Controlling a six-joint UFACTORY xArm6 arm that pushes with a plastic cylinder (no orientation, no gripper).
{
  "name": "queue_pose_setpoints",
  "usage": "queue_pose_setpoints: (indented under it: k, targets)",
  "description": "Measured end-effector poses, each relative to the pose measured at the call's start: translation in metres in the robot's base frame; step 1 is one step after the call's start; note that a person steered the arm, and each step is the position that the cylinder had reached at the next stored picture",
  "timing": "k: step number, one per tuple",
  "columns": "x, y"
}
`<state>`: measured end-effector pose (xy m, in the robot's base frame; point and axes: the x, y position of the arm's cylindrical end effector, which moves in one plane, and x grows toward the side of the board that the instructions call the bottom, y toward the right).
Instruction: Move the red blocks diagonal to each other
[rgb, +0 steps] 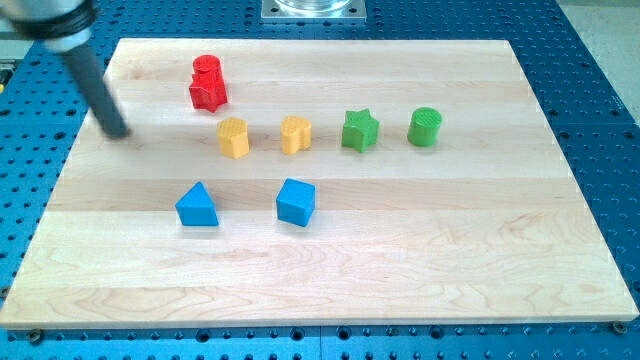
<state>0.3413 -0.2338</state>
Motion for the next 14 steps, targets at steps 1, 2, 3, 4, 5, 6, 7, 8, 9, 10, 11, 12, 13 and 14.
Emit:
queue_pose_setpoints:
  k: [1,2,3,4,5,6,7,8,9,10,11,12,13,14]
  targets:
    - [-0.092,0.02]
    - [-0.134,0.05]
    - [-0.096,0.089]
    - [-0.041,0.072]
    - [-0.002,0.015]
    - [-0.028,0.023]
    - [-0.032,0.108]
    - [-0.008,0.135]
    - [0.005,0.078]
    - [0.032,0.026]
    - [0.033,0.007]
    - [0.031,0.006]
    - [0.031,0.006]
    - [0.031,0.006]
